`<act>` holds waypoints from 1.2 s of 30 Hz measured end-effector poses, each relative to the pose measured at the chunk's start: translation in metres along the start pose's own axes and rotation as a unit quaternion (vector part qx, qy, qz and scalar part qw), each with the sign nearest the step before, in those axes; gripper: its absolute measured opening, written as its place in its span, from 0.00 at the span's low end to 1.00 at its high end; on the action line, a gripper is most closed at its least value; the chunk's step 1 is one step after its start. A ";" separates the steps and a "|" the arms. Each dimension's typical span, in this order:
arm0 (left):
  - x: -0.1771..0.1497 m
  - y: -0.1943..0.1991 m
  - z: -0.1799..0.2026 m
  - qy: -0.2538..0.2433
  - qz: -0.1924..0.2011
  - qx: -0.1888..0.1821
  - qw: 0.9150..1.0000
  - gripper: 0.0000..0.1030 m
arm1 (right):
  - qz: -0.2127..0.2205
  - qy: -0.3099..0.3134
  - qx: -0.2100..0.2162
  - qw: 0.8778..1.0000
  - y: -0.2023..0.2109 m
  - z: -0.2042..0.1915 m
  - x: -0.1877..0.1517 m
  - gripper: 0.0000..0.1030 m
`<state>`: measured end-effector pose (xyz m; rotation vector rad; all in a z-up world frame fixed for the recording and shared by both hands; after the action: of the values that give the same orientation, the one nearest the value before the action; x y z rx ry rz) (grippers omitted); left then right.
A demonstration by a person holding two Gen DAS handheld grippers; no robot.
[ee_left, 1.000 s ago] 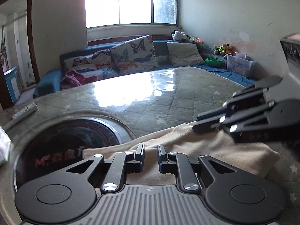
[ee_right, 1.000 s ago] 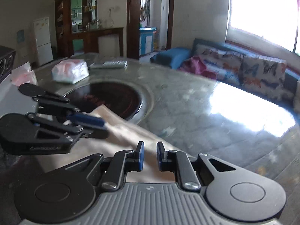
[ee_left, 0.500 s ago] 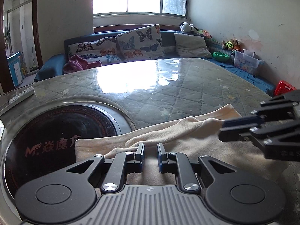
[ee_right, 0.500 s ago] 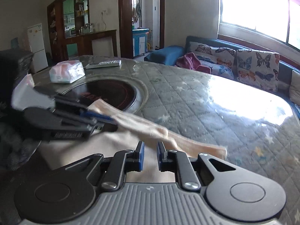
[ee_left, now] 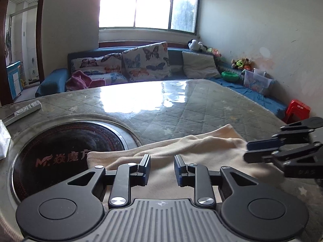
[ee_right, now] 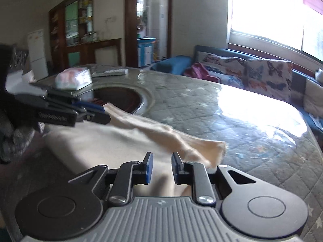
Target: Fold clothes
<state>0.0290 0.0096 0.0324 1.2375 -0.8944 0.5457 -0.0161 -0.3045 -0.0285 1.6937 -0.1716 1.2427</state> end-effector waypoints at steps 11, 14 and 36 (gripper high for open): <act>-0.043 0.023 -0.024 0.062 -0.019 0.050 0.997 0.31 | -0.015 0.030 -0.013 0.999 -0.001 -0.011 -0.022 0.24; -0.044 0.022 -0.027 0.072 -0.022 0.041 0.996 0.31 | -0.019 0.042 -0.020 0.999 0.000 -0.013 -0.023 0.24; -0.058 0.045 0.044 0.031 -0.076 -0.109 0.991 0.34 | -0.074 -0.026 -0.065 0.995 0.100 0.002 -0.084 0.24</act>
<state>-0.0503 -0.0141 0.0134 1.0737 -0.7774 0.3529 -0.1142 -0.3906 -0.0332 1.5961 -0.1517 1.0562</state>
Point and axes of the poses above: each gripper's, at about its wrist camera, not at the fingertips, and y roughly against the way its jaws point, z to its right, x to its top, the point moved 2 cm from there along -y, roughly the way its jaws point, and after that the axes turned 3 degrees about -z, right-handed, at the moved point
